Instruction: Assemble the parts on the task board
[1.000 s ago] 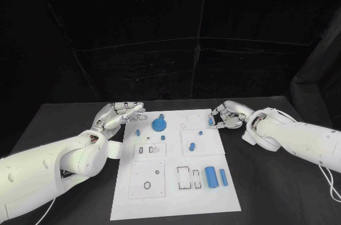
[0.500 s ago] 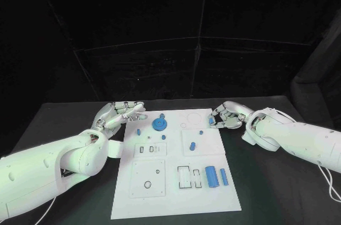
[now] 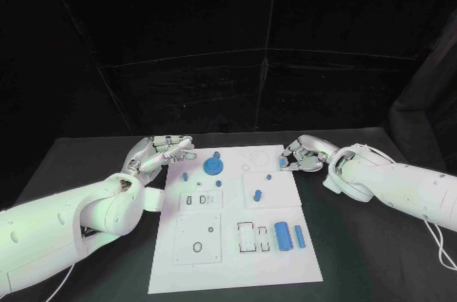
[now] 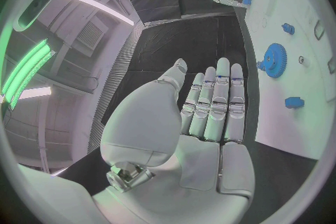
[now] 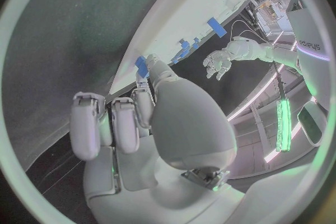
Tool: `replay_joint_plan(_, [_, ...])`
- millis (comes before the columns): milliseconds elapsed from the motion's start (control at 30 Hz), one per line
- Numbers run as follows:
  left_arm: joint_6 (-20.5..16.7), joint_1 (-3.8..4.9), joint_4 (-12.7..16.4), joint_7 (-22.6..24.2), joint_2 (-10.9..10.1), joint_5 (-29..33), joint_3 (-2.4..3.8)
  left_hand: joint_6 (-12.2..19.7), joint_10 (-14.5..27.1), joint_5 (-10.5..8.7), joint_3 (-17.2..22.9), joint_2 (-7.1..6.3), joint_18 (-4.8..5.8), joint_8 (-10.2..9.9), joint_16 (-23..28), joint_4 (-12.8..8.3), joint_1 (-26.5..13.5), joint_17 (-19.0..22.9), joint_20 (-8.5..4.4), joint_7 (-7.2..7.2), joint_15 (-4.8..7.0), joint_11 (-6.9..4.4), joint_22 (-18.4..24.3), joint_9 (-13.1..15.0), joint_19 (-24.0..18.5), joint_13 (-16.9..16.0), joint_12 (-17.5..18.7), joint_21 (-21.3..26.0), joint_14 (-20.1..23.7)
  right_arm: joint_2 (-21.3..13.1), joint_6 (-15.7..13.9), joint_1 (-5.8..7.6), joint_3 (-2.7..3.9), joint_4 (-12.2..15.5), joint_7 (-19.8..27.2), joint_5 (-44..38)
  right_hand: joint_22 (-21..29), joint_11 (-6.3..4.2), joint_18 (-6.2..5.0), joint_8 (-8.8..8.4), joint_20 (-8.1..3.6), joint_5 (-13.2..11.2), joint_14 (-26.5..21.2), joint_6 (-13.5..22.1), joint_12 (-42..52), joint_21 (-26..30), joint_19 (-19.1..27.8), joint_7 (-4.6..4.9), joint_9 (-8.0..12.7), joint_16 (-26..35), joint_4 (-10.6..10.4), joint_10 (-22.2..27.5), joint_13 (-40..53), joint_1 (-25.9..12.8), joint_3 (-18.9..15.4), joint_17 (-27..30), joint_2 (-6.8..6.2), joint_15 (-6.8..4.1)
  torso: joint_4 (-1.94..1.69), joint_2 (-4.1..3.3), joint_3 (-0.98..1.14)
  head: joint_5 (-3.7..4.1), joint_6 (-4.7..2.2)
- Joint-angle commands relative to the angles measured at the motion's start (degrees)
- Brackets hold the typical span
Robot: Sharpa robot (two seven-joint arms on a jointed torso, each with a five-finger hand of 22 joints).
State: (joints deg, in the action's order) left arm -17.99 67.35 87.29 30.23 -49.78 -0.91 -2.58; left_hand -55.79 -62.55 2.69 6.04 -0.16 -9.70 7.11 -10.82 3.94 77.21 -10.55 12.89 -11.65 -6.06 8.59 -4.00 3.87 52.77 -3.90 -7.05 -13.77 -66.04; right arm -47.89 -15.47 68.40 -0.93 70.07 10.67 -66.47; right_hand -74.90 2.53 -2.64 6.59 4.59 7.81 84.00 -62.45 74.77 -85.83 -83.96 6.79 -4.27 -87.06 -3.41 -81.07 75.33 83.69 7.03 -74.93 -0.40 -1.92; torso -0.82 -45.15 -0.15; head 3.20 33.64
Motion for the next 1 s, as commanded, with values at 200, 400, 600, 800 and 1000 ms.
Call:
replay_joint_plan(200, [0.6, 0.06, 0.1, 0.3, -0.1, -0.2, 0.04, -0.3, -0.3, 0.15, 0.0, 0.63, -0.95, -0.3, 0.3, -0.4, 0.2, -0.1, -0.04, -0.13, 0.06, 0.0, 0.1, 0.0, 0.5, 0.1, 0.4, 0.4, -0.4, -0.1, -3.6, 0.06, 0.0, 0.7, -0.4, -2.2, -6.3, -1.0, 0.72, 0.68, -0.76, -0.8, 4.7, -1.2, 0.4, -0.2, -1.8, -0.46, -0.3, -0.4, 0.8, -0.4, 2.5, 0.2, 1.9, -8.6, 1.67, -0.54, 0.01, 0.04, 0.02, -0.09, 0.02])
replay_joint_plan(400, [0.5, 0.06, 0.4, 0.3, -0.4, -0.2, 0.04, -0.3, -0.3, 0.15, 0.0, 0.67, -0.95, -0.3, 0.4, -0.5, 0.2, -0.1, -0.04, -0.13, 0.06, 0.0, 0.1, 0.0, 0.5, 0.1, 0.4, 0.4, -0.4, -1.2, -6.5, 0.09, 0.04, 4.5, -2.7, -1.2, -6.2, -0.94, 0.71, 0.32, -0.84, 1.5, 4.7, -0.9, 0.3, -0.2, -1.8, -0.36, -0.1, -0.5, 0.4, -0.5, 2.5, -2.2, 2.2, -8.7, 0.56, -0.53, 0.09, 0.16, -0.13, -0.13, -0.32])
replay_joint_plan(600, [0.5, 0.07, 0.1, 0.3, -0.4, -0.2, 0.04, -0.4, -0.3, 0.15, 0.0, 0.7, -0.94, -0.3, 0.4, -0.5, 0.2, -0.1, -0.05, -0.13, 0.06, 0.0, 0.1, 0.0, 0.5, 0.1, 0.4, 0.4, -0.5, -2.0, -9.6, 0.19, 0.12, 11.2, -7.8, -1.0, -6.2, -0.91, 0.7, 0.19, -0.85, 1.8, 4.7, -0.8, 0.1, -0.2, -1.8, -0.33, 0.0, -0.5, 0.2, -0.4, 2.4, -3.0, 2.5, -8.8, 0.55, -0.52, 0.23, 0.8, -0.43, -0.48, 0.03])
replay_joint_plan(800, [0.6, 0.07, -0.5, 0.3, -0.2, -0.2, 0.04, -0.4, -0.3, 0.15, 0.0, 0.73, -0.94, -0.3, 0.4, -0.5, 0.2, -0.1, -0.05, -0.13, 0.06, 0.0, 0.1, 0.0, 0.5, 0.1, 0.5, 0.4, -0.5, -0.4, -11.4, 0.5, 0.17, 16.5, -14.0, -3.2, -6.0, -0.93, 0.67, 0.15, -0.85, 1.9, 4.7, -0.8, -0.2, -0.1, -1.8, -0.37, 0.0, -0.4, 0.1, -0.3, 2.1, -3.3, 2.8, -8.6, 0.71, -0.53, 0.11, 1.62, -0.97, -1.1, 0.64])
replay_joint_plan(1000, [0.7, 0.12, -1.5, 0.4, -0.1, -0.2, 0.05, -0.4, -0.3, 0.15, 0.0, 0.73, -0.94, -0.3, 0.4, -0.5, 0.2, -0.1, -0.05, -0.13, 0.06, 0.0, 0.1, 0.0, 0.5, 0.1, 0.5, 0.4, -0.5, 5.0, -10.5, 0.56, 0.14, 18.0, -18.5, -6.6, -5.9, -0.95, 0.65, 0.07, -0.86, 2.1, 4.6, -0.7, -0.9, 0.0, -1.7, -0.37, 0.1, -0.3, 0.2, 0.2, 1.6, -3.4, 3.1, -8.4, 0.64, -0.55, -0.28, 2.21, -1.4, -2.4, 1.09])
